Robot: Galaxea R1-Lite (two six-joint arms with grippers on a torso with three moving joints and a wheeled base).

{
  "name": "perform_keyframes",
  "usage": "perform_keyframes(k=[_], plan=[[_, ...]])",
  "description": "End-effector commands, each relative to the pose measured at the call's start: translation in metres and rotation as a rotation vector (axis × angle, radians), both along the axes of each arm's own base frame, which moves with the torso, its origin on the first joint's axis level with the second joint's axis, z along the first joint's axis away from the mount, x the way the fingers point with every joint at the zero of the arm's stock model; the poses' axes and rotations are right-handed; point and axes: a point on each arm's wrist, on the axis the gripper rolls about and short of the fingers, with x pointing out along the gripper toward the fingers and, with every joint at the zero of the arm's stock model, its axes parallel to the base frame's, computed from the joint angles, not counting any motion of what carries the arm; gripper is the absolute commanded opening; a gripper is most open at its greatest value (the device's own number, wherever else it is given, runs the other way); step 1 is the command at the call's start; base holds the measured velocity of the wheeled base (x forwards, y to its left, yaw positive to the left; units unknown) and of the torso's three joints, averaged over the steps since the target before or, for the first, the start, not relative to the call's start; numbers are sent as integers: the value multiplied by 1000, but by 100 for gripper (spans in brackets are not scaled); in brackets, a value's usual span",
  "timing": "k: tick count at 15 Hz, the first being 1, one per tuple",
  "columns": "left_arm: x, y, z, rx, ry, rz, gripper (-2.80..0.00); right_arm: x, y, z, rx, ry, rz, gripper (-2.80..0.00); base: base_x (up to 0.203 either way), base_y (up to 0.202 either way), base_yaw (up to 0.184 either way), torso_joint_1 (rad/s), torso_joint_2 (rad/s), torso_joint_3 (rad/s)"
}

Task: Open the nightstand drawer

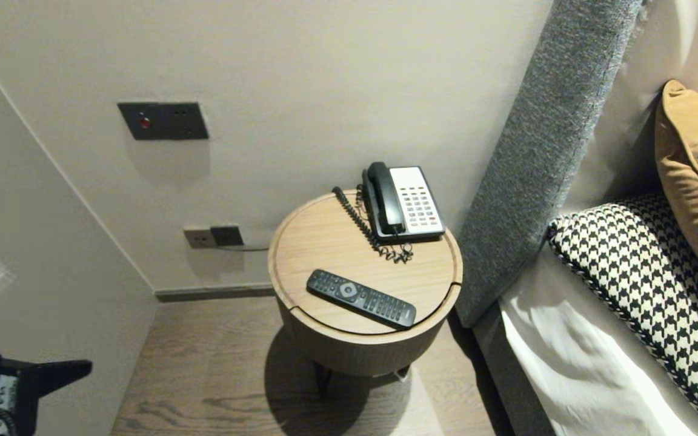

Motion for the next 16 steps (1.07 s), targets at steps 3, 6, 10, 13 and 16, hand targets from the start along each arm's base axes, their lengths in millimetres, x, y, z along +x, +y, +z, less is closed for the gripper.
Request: perform_keyframes(k=[3,6,10,13,16], plan=[[51,-49,-22,1,271,-104,-280,3,0,-11,1,39,0,-280,0,0,0,0,0,0],[75,-98,-26,-28,348,-115,-280,3,0,-11,1,39,0,-280,0,0,0,0,0,0],[108,-153,-31,-90,364,-93,-280,3,0,-11,1,39,0,-280,0,0,0,0,0,0],[121,-187,-50,-59,305,-65,-280,3,0,-11,1,39,0,-280,0,0,0,0,0,0],[135,-208,-65,-43,210,-22,-280,3,0,-11,1,40,0,-280,0,0,0,0,0,0]])
